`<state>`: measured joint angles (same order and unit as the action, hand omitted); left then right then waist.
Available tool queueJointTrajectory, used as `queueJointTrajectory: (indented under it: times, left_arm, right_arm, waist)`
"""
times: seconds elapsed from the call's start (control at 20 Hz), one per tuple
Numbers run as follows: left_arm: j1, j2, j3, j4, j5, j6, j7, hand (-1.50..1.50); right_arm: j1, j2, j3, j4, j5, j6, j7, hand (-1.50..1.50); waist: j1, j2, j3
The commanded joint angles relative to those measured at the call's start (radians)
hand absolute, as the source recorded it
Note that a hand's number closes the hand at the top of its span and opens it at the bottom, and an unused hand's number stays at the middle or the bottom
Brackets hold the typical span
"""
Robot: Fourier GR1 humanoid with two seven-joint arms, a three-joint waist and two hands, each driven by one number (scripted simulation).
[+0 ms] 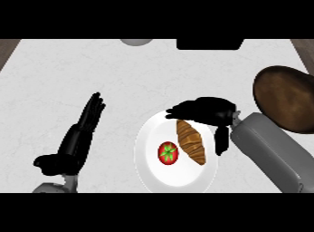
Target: Pick the croissant from the plate and place it in the pan
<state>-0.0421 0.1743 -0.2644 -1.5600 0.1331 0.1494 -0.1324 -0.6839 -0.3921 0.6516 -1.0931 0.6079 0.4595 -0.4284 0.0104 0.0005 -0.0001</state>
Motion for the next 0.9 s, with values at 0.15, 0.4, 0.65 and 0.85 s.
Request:
queueJointTrajectory:
  times: [0.15, 0.4, 0.65, 0.85]
  left_arm:
    - [-0.006, -0.029, 0.036, -0.006, -0.025, -0.001, 0.03, 0.0]
    - [-0.013, -0.03, 0.061, 0.019, -0.037, -0.05, -0.007, 0.0]
    - [0.072, -0.051, 0.029, -0.042, -0.054, -0.048, -0.014, 0.0]
    - [-0.005, -0.062, 0.072, 0.011, -0.071, -0.061, 0.002, 0.0]
  right_arm:
    - [0.06, 0.015, -0.074, -0.069, 0.103, 0.069, 0.021, -1.5]
    - [0.122, 0.06, -0.106, -0.005, 0.197, 0.016, -0.032, -1.5]
    - [0.048, 0.165, -0.169, 0.163, 0.219, -0.015, -0.076, -1.5]
    - [0.031, 0.215, -0.198, 0.232, 0.296, -0.044, -0.088, -1.5]
  waist:
    - [-0.009, -0.002, 0.0]
    - [-0.008, -0.001, 0.0]
    - [0.0, 0.0, 0.0]
    - [-0.003, 0.001, 0.0]
